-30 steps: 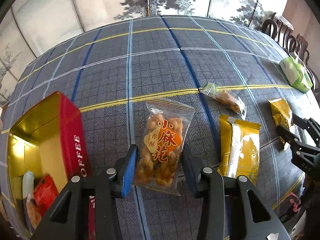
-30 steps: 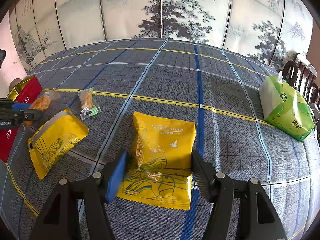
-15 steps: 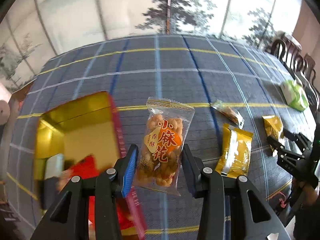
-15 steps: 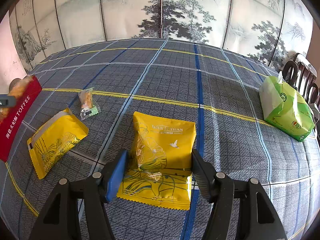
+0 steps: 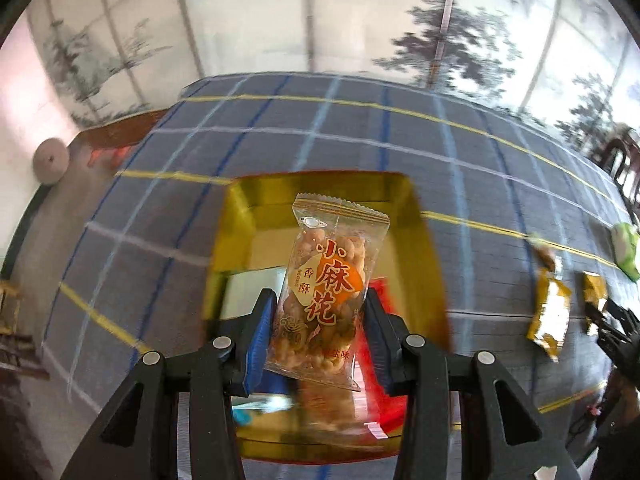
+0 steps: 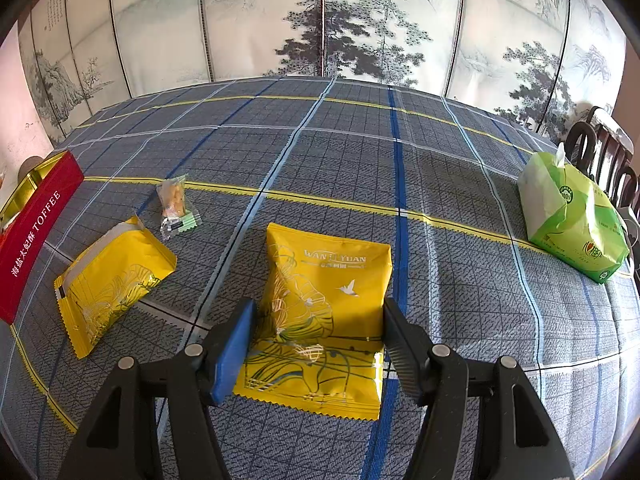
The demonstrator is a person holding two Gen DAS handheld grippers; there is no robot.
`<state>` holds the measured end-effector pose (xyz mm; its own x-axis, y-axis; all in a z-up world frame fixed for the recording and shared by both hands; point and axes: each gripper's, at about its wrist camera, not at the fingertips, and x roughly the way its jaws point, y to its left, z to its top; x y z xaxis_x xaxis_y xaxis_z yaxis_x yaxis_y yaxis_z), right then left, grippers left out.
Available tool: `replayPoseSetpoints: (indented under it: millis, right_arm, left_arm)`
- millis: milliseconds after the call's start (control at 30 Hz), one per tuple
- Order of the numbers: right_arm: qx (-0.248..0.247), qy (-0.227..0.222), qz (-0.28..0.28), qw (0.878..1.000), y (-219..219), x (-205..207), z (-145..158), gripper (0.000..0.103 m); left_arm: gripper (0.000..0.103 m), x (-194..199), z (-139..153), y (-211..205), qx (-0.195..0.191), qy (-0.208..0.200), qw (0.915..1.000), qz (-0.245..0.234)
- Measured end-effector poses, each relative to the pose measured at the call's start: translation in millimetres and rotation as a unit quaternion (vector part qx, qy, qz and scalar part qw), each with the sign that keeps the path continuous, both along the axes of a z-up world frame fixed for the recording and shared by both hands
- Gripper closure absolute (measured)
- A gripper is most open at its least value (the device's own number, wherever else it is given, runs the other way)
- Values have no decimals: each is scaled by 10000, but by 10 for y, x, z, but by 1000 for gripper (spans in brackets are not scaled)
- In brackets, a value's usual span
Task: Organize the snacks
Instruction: 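Carry the dough-twist bag over the gold tin and release it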
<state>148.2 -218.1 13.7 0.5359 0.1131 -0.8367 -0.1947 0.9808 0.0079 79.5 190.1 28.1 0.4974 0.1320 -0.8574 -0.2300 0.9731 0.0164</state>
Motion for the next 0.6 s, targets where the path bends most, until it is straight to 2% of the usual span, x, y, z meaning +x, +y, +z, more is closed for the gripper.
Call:
replayPoseSetpoints:
  millis: [200,433,600]
  right_arm:
    - [-3,1,-1,10000,3,5,-1,38]
    - [-5,2,-3,10000,3,3,-1,38]
    - [-9,1,-3,10000,9,6,-1,38]
  left_arm:
    - [64,-70,-164,333,-144,211,9991,328]
    - [65,-134,-326,443,-261,343,9984,355]
    - [68,-171,-369,457,-254,284,9988,318]
